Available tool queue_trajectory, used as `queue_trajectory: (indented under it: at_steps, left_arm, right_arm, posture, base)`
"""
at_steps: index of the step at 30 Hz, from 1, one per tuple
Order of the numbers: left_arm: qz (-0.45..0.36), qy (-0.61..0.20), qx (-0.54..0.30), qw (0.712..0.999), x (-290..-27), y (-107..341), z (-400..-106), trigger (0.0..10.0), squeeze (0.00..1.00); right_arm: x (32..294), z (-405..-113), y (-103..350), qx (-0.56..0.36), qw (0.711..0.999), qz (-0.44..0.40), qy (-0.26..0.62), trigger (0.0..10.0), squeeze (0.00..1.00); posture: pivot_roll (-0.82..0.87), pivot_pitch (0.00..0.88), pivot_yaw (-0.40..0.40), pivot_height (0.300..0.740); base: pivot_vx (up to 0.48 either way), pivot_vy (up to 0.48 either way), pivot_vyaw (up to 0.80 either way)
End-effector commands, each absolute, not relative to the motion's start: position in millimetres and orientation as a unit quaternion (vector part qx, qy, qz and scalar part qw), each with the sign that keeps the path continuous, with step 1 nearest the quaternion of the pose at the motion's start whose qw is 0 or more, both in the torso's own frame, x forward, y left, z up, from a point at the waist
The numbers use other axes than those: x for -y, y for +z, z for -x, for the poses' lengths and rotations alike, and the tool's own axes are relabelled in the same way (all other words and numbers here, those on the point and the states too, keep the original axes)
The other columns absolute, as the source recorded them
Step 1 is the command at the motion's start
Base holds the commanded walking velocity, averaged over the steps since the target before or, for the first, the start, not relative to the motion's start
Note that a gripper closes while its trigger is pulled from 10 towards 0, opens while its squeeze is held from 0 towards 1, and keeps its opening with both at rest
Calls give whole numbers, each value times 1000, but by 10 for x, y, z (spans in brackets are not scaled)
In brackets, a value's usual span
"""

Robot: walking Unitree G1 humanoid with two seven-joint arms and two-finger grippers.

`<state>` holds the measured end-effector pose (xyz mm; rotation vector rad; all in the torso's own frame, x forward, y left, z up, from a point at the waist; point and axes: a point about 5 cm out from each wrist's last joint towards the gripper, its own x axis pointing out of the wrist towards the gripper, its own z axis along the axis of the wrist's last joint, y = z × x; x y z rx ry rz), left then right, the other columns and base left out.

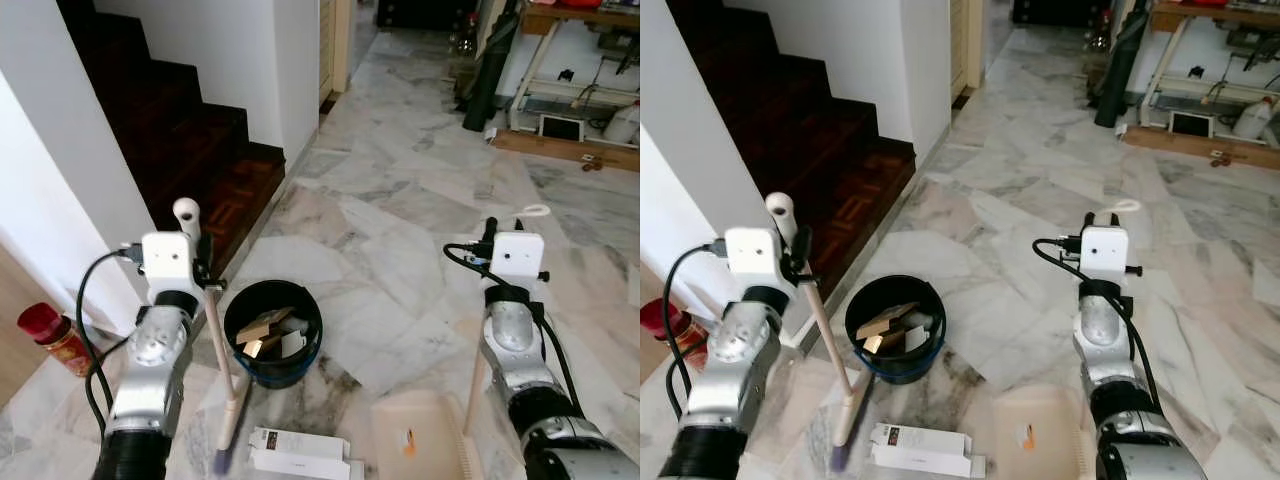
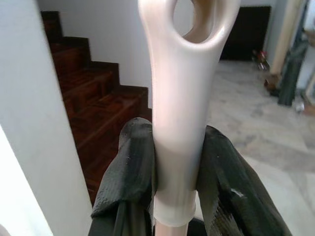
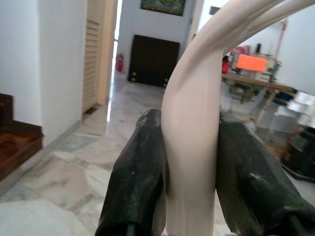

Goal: Sweep floor

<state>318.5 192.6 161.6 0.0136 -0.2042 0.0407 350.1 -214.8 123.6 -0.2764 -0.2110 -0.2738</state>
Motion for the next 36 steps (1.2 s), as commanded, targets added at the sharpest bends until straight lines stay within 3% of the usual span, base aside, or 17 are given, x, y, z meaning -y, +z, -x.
queue_trajectory:
  at_steps: [1,6,16,27,36]
  left_arm:
    - [3,26,136,990,-2014,1810,-3241,10000,0]
    - [16,54,129,990,-2199,1809,-3251,10000,0]
    - [30,59,130,989,-2309,1863,-3303,10000,0]
    - [45,63,127,989,-2316,1793,-3187,10000,0]
    - [121,54,81,988,-2295,1560,-3063,10000,0]
  right_arm:
    - [2070,-3564,1297,113,973,158,-126,10000,0]
    - [1993,-3545,1099,62,976,172,-116,10000,0]
    - [2168,-3471,975,31,981,78,-173,10000,0]
    - [2158,-3428,987,62,981,77,-165,10000,0]
    - [2140,-3324,927,87,980,93,-152,10000,0]
  posture:
    - [176,64,9,740]
    - [180,51,19,740]
    - [203,28,17,740]
    - [216,90,16,740]
    - [216,165,37,740]
  base:
    - [0,0,0]
    - [0,0,0]
    - [0,0,0]
    - [0,0,0]
    - [0,0,0]
